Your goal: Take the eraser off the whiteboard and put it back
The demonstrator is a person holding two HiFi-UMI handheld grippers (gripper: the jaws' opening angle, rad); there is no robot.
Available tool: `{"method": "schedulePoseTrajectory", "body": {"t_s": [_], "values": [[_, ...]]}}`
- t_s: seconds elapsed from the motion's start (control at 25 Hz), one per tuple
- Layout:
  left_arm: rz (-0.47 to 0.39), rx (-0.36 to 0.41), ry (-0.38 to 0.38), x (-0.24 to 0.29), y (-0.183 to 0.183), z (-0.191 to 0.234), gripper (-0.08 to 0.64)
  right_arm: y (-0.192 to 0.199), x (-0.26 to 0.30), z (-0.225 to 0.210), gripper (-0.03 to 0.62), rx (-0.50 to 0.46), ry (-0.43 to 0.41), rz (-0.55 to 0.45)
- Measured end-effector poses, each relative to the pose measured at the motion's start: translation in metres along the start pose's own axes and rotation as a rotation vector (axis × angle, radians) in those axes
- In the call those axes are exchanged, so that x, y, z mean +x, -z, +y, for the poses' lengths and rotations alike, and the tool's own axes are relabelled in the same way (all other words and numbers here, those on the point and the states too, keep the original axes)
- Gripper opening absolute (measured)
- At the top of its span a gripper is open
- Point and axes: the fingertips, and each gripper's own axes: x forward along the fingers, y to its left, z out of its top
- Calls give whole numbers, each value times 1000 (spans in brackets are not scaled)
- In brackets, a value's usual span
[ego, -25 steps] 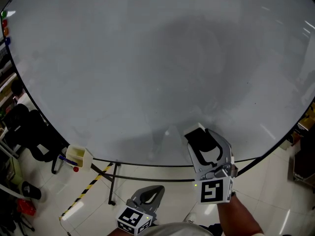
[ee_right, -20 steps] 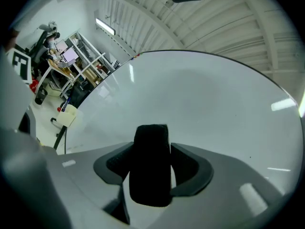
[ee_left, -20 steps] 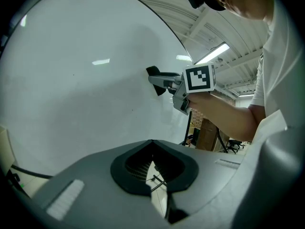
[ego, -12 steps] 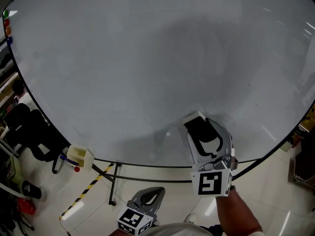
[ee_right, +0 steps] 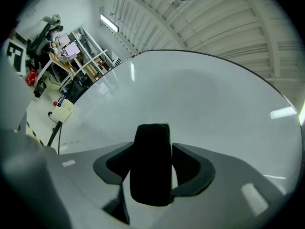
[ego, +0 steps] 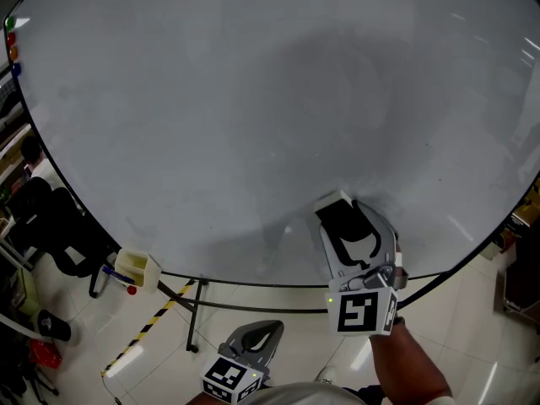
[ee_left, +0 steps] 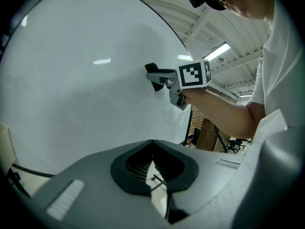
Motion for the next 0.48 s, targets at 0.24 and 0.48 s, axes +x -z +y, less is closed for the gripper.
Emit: {"method": "schedulePoseTrajectory", "body": {"t_s": [0.24,0.48], "values": [[4,4,7,3,-1,-3,17,1,-4,1,235,7,-6,1],[5,7,12,5,-1,-4,17,5,-21,2,235,7,-1,15]]}}
